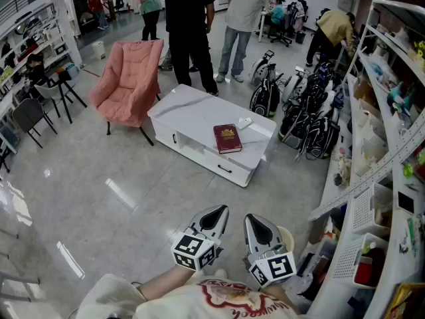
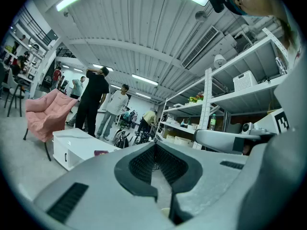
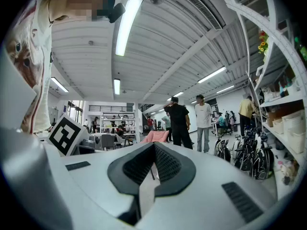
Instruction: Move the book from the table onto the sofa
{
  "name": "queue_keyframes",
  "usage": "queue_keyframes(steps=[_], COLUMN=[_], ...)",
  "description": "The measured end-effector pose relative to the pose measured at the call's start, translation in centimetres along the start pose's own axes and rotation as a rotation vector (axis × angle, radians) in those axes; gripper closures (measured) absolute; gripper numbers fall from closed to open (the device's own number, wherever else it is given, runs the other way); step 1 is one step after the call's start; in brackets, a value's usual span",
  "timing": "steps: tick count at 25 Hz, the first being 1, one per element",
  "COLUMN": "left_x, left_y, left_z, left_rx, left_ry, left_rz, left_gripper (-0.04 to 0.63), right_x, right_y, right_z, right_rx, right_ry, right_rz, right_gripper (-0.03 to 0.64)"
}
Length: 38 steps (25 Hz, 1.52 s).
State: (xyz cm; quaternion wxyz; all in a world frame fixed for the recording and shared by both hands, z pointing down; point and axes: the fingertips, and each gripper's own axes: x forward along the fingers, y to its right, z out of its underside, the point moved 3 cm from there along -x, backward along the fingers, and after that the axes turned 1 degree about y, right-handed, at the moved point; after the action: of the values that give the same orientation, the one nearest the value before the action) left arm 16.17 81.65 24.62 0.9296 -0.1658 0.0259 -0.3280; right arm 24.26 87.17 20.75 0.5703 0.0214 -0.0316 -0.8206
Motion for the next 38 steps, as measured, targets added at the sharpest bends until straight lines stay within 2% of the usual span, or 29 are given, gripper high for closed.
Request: queue_keyframes(steps=[17,25,32,38], left_x=[-1.1,0.2,0.7,2.1], left_y=[0.0,1.3,2.1,0.7], left_z=[-0.5,-0.1,1.4,1.1], left_rx=[0.008,0.002,-0.011,-0.016], left_ry=[0.030,0.035,0.038,0.047], left_rz=[-0.019,-0.018,-0.058,-0.082], left_gripper=[0.591,0.591,0.591,0.592], right_x=[-0.3,-1.3,-1.8,0.2], right_y=[-1.0,0.7,2.1,3.2], right_z=[-0.5,-1.0,0.0,0.2], right_rx=[-0.017,0.000,0.017,0.018], right_ry=[0.035,0.071,0.064,0.061], right_rz=[-0.027,-0.034,-0.069,-0.092], right_gripper=[0.617,0.615,0.616,0.616])
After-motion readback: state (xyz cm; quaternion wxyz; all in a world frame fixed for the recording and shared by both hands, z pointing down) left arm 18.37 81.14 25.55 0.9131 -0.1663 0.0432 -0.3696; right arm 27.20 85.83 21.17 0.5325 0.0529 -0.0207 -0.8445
